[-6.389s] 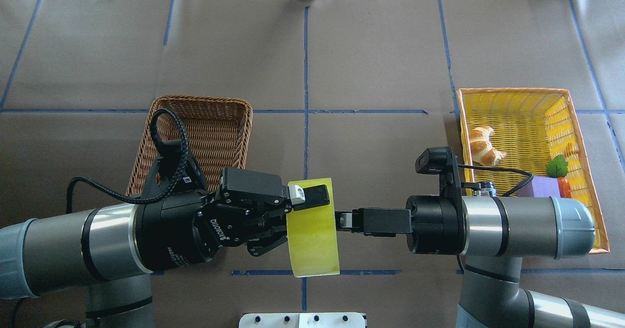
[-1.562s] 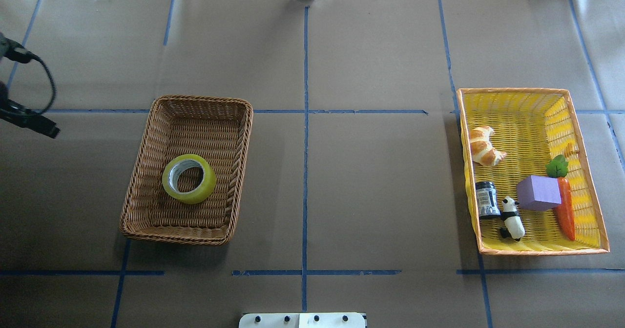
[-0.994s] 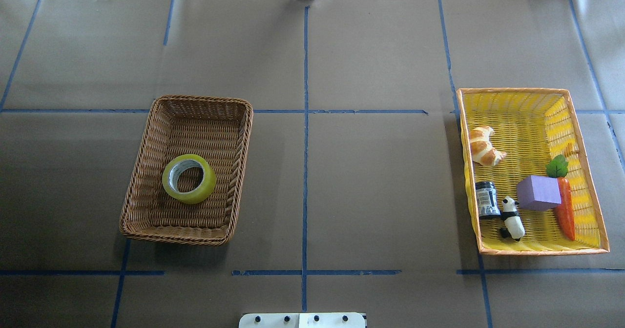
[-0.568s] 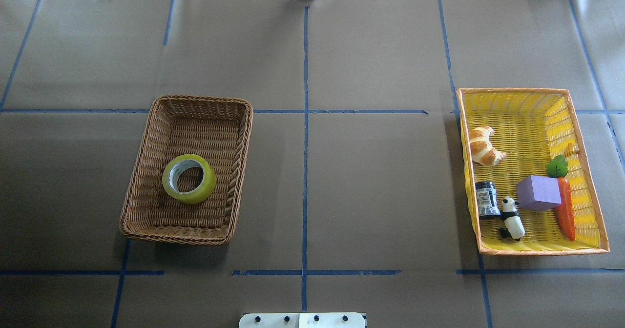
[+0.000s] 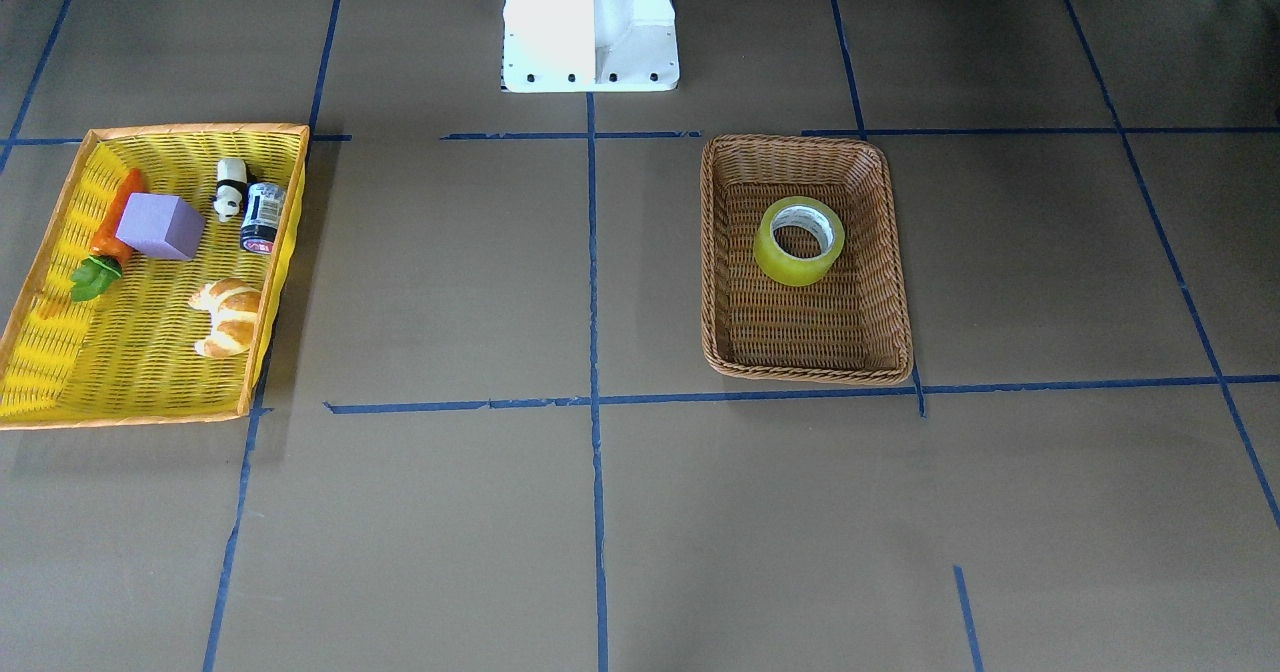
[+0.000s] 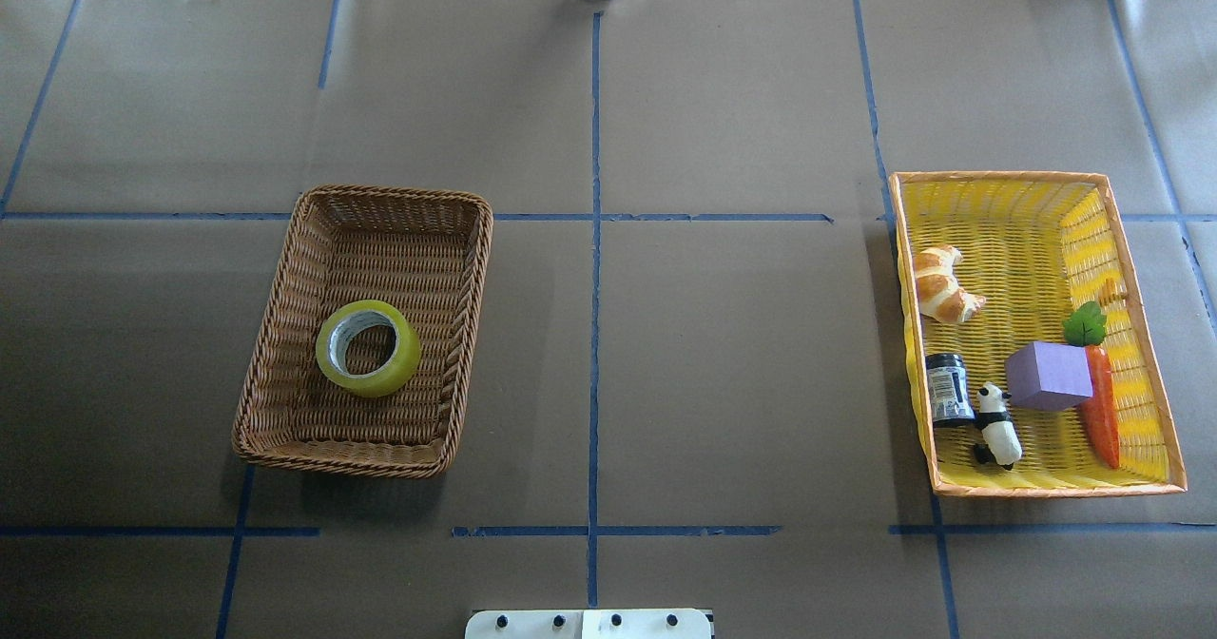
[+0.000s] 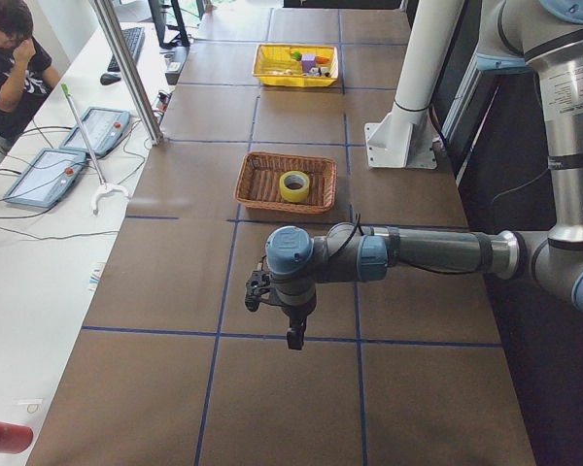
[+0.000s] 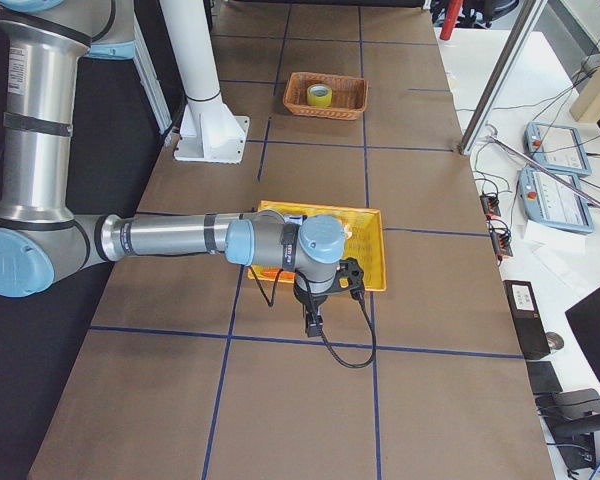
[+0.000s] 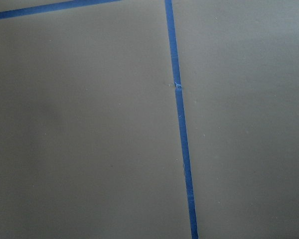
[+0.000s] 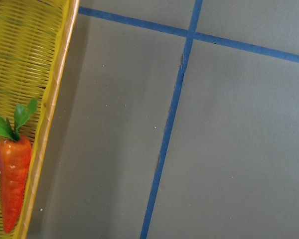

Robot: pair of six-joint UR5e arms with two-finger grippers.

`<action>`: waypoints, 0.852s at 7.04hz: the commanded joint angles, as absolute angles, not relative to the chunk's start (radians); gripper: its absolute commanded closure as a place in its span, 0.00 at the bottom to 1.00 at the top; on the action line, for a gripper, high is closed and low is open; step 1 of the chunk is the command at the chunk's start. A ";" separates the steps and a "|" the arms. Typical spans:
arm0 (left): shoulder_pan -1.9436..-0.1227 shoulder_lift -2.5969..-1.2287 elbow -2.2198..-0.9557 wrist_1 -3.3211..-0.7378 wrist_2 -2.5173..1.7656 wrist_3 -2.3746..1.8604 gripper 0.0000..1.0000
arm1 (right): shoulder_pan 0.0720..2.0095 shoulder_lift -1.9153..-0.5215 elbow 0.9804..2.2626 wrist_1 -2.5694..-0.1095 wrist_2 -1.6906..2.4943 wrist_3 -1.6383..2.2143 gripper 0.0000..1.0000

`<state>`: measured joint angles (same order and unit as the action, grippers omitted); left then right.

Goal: Move tape to another basket

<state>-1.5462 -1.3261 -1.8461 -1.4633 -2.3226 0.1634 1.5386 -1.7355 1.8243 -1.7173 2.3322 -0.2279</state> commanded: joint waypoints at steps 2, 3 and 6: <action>-1.543 -1.328 -1.850 -1.466 -2.322 0.166 0.00 | 1.539 -1.738 1.821 -1.717 2.332 -0.227 0.00; -1.543 -1.330 -1.850 -1.466 -2.324 0.167 0.00 | 1.539 -1.738 1.819 -1.717 2.332 -0.227 0.00; -1.543 -1.327 -1.853 -1.463 -2.324 0.172 0.00 | 1.539 -1.740 1.821 -1.717 2.333 -0.229 0.00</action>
